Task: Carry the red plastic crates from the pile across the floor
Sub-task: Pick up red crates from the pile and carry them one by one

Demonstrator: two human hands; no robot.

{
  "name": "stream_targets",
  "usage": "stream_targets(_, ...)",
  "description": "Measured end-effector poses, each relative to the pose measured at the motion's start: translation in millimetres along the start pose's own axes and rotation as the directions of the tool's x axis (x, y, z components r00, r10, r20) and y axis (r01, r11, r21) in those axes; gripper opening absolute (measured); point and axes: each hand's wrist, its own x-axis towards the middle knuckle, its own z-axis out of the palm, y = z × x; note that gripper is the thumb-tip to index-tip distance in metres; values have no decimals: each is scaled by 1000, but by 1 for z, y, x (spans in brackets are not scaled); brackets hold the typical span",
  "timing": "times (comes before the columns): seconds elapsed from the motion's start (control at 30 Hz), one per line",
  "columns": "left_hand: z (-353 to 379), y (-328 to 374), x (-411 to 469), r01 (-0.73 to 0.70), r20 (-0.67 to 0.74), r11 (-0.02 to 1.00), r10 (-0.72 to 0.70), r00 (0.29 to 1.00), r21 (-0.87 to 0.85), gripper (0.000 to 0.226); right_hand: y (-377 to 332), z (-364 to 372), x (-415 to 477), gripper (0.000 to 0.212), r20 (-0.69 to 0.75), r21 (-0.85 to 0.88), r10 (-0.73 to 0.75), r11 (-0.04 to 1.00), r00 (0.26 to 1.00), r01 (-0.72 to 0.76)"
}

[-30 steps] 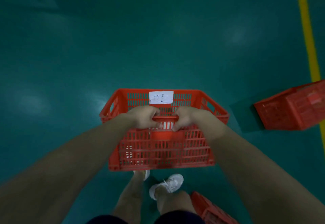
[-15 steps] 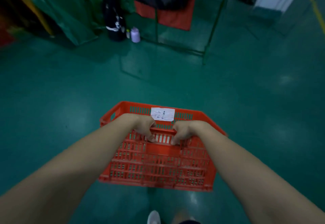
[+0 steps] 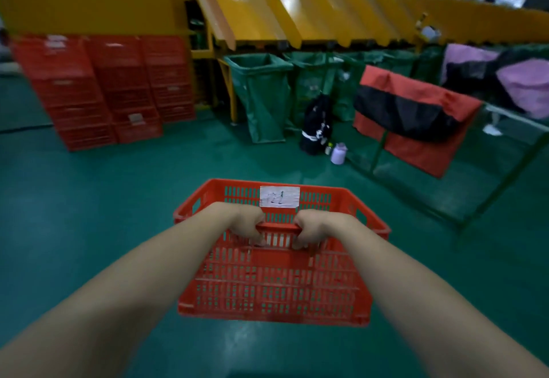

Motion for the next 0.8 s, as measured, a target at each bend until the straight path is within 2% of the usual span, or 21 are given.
stream_targets(0.17,-51,-40,6,113,-116,993,-116,986,-36,32,-22,-69,47,11,-73,-214,-152,968,986,133)
stream_targets(0.43,-106,-131,18,258,-229,962,-272,935,-91,30,-76,-147,147,25,-116,-363,-266,908,957,208)
stream_targets(0.7,-161,-299,50,341,-295,937,-349,889,-81,32,-174,-218,299,23,-111,-435,-341,861,934,263)
stream_targets(0.8,-189,-370,60,368,-321,927,-369,873,-63,33,-216,-249,357,15,-116,-439,-351,857,929,269)
